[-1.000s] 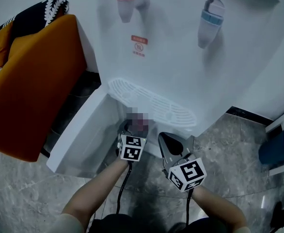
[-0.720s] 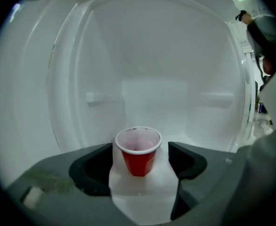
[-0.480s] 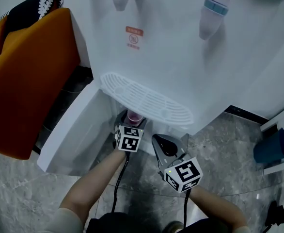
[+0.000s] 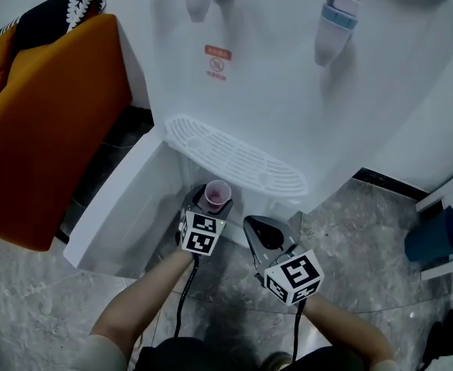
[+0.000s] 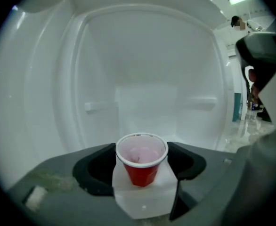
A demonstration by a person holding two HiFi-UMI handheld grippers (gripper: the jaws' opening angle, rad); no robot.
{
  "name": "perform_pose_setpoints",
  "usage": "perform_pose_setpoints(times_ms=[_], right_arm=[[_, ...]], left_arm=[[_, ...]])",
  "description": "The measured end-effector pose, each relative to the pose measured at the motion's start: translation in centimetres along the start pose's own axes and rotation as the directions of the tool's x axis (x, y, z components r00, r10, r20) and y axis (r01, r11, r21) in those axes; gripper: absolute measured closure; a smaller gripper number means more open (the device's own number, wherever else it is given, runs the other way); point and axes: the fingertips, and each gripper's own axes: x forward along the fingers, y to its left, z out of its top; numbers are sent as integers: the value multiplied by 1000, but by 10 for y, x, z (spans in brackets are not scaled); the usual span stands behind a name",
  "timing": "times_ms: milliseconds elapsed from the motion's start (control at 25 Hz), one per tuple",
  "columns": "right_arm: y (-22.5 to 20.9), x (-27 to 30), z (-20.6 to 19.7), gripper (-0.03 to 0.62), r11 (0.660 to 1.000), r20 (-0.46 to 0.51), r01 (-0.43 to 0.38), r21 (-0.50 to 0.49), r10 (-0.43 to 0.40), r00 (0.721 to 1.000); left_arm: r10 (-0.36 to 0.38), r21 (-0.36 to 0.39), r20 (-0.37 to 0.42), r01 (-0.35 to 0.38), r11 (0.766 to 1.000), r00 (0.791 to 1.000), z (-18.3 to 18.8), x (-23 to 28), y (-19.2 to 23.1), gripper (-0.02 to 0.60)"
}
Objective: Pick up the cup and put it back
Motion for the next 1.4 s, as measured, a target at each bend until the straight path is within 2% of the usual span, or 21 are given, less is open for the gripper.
perform_pose_setpoints(times_ms=[200, 400, 600, 680, 760, 920, 1040, 1120, 1400], right_arm=[[14, 1, 7, 591, 998, 0, -43, -35, 43, 999], [27, -14, 27, 591, 997, 6, -67, -47, 67, 998], [56, -25, 55, 591, 967, 9, -211, -146, 215, 977], [70, -33, 71, 591, 957, -6, -255, -141, 257, 966], [80, -40, 92, 591, 953, -13, -274, -131, 274, 962], [100, -56, 141, 591, 948, -15, -302, -104, 302, 953], [108, -69, 176, 591, 944, -30, -323, -66, 322, 946], [105, -79, 199, 591, 950, -32, -309, -48, 307, 951], [95, -122, 302, 591, 972, -68, -223, 74, 228, 971]], left_arm=[[-46, 34, 33, 45, 998, 998, 10, -43, -1, 229], [-115, 61, 42, 112, 992, 992, 28, -96, -20, 229], [-152, 172, 80, 137, 975, 985, 70, -154, -31, 229], [-151, 234, 72, 131, 964, 986, 82, -183, -32, 229], [-154, 257, 61, 134, 957, 986, 95, -210, -35, 229], [-201, 251, 111, 168, 953, 973, 149, -261, -38, 229], [-186, 197, 112, 162, 967, 976, 178, -292, -30, 229], [-174, 155, 95, 158, 975, 980, 202, -312, -26, 229], [-145, 153, 50, 136, 979, 988, 305, -385, -12, 229]])
